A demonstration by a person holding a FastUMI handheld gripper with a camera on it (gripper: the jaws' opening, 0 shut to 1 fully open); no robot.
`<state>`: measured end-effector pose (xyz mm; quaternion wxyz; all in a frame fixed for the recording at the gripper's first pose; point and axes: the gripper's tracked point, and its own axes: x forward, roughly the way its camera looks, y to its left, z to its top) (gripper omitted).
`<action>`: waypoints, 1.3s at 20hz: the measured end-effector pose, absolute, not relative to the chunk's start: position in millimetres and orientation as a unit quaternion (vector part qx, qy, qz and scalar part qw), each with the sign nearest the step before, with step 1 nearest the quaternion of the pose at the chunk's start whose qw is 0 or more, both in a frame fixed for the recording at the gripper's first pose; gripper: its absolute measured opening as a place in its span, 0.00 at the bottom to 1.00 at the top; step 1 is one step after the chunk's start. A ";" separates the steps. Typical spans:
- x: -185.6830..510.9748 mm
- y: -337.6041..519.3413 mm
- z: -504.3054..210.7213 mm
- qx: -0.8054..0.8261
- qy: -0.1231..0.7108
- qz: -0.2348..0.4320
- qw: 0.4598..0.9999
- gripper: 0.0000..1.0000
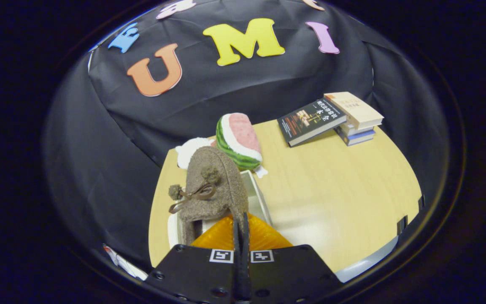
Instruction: Open the storage box then place both shoes into the box .Put the left shoe in first, then the right shoe, with the right side of both shoes facing outward in a uniform manner.
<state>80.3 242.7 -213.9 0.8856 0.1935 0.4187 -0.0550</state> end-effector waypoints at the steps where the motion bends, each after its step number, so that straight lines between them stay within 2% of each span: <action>1: 79.0 246.8 -221.1 0.189 0.425 -0.058 0.883 0.00; 12: 81.2 249.6 -289.8 0.106 0.470 -0.106 0.870 0.00; 22: 77.4 248.8 -315.4 0.081 0.504 -0.121 0.852 0.00; 24: 78.4 253.4 -316.7 0.081 0.504 -0.108 0.853 0.04; 25: 79.3 253.2 -314.9 0.080 0.500 -0.108 0.855 0.13; 26: 80.2 252.7 -310.7 0.078 0.495 -0.107 0.859 0.14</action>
